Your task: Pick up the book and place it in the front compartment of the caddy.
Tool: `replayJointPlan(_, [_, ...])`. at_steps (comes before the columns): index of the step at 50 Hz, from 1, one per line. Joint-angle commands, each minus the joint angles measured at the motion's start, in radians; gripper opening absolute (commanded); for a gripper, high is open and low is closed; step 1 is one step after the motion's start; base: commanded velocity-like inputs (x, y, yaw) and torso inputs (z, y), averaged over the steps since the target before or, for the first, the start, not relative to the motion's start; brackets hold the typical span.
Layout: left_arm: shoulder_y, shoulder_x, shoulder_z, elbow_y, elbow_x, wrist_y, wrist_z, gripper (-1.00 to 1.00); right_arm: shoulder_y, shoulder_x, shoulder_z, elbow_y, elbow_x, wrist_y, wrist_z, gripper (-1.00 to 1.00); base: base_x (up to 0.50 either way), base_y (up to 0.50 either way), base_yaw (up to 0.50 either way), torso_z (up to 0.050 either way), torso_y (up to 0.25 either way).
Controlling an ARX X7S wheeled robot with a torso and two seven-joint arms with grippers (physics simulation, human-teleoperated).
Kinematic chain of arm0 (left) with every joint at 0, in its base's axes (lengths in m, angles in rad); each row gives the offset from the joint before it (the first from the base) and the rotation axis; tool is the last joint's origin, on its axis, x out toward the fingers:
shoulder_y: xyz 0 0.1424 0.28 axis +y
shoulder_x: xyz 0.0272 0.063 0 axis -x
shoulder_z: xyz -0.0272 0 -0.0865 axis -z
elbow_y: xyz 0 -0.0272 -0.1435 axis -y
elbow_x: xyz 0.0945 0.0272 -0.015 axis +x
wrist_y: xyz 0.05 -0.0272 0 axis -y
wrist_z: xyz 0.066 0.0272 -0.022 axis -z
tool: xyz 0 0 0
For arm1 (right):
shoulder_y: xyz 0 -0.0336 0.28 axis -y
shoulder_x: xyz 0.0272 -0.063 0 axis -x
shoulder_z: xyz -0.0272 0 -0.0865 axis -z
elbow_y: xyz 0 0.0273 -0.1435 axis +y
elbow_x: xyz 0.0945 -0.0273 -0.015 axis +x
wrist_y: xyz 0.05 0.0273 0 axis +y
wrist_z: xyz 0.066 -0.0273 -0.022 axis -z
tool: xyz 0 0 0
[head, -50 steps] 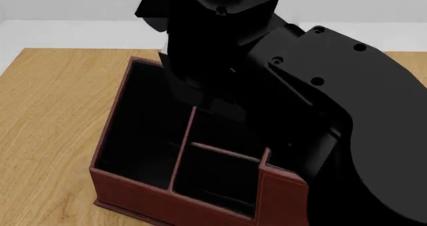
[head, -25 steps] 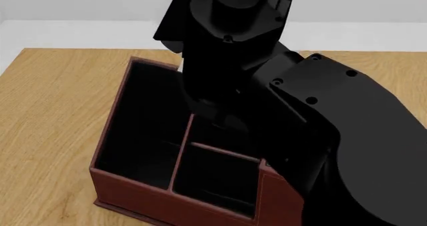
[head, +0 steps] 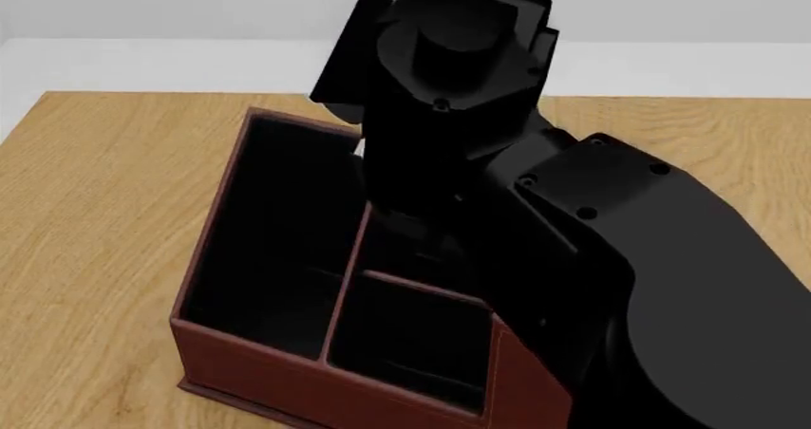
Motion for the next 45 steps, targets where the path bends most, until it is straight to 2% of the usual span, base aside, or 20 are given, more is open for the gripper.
replayJointPlan(1, [0.013, -0.003, -0.007, -0.004, 0.001, 0.01, 0.0, 1.0, -0.018, 0.0, -0.013, 0.019, -0.026, -0.054, 0.036, -1.0, 0.0, 0.0, 0.0, 0.0, 0.0])
replayJointPlan(45, [0.116, -0.029, -0.092, 0.0, 0.007, 0.062, -0.014, 1.0, -0.138, 0.0, -0.008, 0.1, 0.012, -0.18, 0.191, -1.0, 0.0, 0.0, 0.0, 0.0, 0.001])
